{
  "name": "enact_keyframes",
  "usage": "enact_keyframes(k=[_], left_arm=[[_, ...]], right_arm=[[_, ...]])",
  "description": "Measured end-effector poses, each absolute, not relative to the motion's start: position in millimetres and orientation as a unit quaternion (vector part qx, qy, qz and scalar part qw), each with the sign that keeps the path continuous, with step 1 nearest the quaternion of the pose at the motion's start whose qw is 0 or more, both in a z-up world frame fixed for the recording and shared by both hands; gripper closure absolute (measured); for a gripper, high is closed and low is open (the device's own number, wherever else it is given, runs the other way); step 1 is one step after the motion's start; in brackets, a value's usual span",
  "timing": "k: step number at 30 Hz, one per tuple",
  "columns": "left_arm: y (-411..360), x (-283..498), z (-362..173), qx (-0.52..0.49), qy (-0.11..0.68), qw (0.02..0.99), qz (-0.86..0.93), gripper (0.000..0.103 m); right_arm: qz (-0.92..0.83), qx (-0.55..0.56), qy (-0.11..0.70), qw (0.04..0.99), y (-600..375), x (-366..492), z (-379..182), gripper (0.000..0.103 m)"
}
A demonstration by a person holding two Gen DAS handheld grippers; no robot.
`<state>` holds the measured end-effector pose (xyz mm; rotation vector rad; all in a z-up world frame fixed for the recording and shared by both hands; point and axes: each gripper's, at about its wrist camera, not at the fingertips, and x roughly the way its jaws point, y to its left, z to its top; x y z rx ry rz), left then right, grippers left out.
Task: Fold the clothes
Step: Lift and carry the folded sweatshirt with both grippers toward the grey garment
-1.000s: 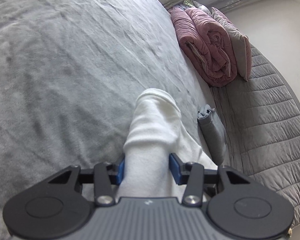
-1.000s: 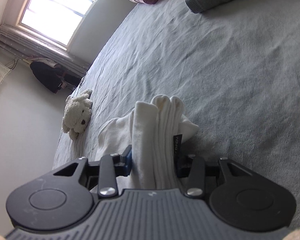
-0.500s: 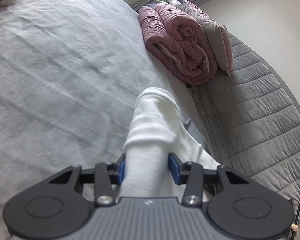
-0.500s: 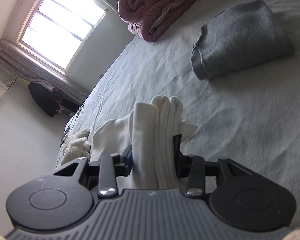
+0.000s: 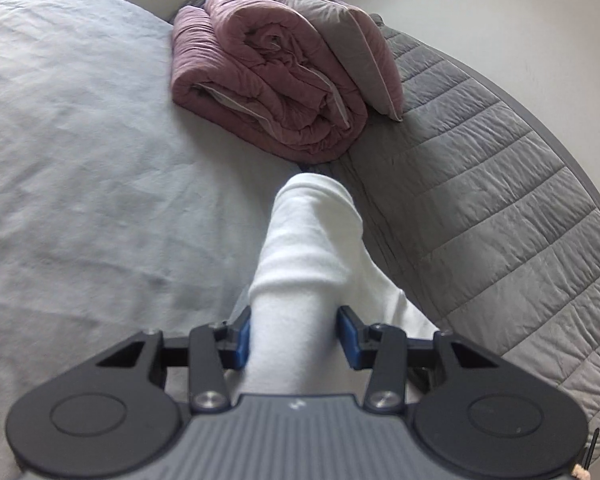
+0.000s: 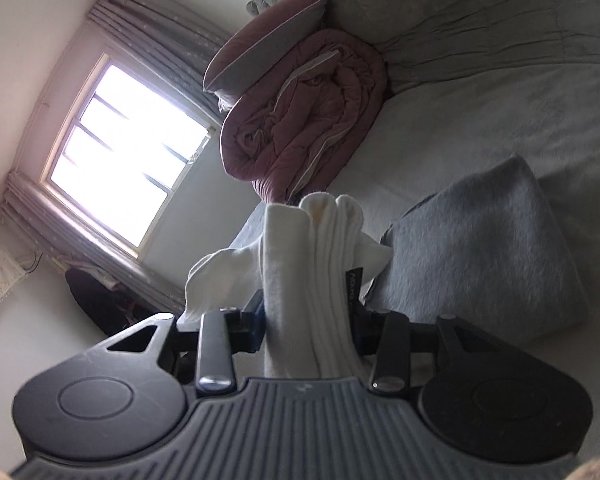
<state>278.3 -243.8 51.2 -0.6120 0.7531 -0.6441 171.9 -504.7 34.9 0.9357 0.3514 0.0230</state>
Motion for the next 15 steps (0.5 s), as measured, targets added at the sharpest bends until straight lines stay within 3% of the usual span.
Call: enact_keyframes(k=[15], left_arm=[[-336,345,5,-0.27,0.392,0.802,-0.361,0.06]], right_arm=[[-0.045,0.471,0.144,0.869,-582,189,-7,0.06]])
